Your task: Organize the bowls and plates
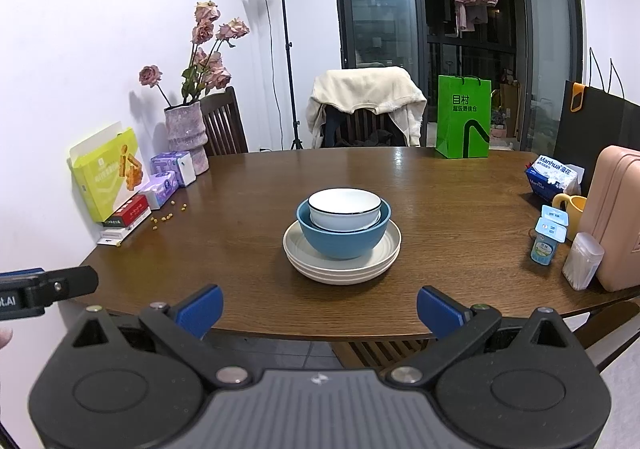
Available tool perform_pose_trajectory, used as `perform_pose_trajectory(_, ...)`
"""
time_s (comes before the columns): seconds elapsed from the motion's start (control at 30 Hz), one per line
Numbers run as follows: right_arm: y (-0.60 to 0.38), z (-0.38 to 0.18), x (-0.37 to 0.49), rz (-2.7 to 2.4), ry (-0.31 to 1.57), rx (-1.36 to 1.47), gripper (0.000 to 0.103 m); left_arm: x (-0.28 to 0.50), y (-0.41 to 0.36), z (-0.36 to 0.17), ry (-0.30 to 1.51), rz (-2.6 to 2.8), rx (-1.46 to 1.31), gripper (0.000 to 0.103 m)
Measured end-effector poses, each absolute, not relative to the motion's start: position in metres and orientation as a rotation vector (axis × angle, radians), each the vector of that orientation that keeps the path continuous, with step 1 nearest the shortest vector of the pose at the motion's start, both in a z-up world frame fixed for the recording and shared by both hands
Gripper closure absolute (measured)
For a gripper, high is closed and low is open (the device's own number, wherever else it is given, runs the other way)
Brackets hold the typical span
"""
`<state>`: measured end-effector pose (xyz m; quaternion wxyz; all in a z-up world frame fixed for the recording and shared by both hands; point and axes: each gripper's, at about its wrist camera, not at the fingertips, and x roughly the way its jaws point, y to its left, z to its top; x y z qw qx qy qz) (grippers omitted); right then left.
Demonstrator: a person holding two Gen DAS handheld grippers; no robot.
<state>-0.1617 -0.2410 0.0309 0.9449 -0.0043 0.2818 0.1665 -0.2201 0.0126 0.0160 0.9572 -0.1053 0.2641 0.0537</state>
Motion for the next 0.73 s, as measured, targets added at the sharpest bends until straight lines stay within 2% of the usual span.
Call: perform_pose_trajectory(0.73, -0.245, 0.027, -0.154, 0.344, 0.587, -0.015, 0.000, -0.209, 0.013, 0.011, 0.556, 0.105, -0.219, 0.000)
